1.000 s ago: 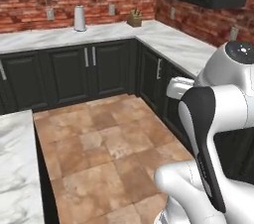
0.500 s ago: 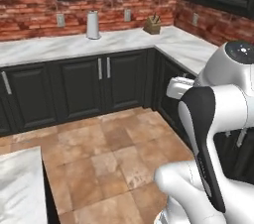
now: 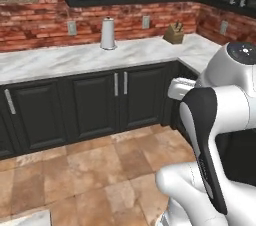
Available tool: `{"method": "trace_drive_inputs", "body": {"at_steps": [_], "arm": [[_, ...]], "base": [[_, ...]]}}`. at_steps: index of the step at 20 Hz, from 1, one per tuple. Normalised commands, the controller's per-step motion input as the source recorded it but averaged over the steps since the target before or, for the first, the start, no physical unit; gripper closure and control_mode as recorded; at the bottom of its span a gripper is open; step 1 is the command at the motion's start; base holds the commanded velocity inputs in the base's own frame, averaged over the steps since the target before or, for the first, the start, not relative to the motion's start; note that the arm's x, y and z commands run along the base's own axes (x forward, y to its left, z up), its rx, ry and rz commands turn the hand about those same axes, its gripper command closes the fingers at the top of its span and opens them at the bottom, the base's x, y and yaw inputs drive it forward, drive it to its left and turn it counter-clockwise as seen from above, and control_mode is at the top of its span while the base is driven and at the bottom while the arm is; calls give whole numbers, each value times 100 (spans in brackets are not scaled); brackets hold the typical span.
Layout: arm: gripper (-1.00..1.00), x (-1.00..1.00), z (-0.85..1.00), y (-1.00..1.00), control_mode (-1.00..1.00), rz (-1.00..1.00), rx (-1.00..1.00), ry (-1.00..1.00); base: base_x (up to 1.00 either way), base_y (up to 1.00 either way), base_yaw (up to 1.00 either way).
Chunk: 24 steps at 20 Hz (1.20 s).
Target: Take the fish out of the fridge, briefly rinse it in the sink, and place it on the tray next to the sink.
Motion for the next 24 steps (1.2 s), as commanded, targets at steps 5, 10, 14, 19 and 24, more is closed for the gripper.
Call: {"method": "trace_drive_inputs", "body": {"at_steps": [5,10,14,19,24], "arm": [[100,0,0,0,100,0,0,0],[100,0,0,0,100,0,0,0],[100,0,0,0,100,0,0,0],[100,0,0,0,100,0,0,0],[100,0,0,0,100,0,0,0]], "base": [[100,40,6],[100,44,5],[97,94,0],[63,100,-1],[22,100,0]]}}
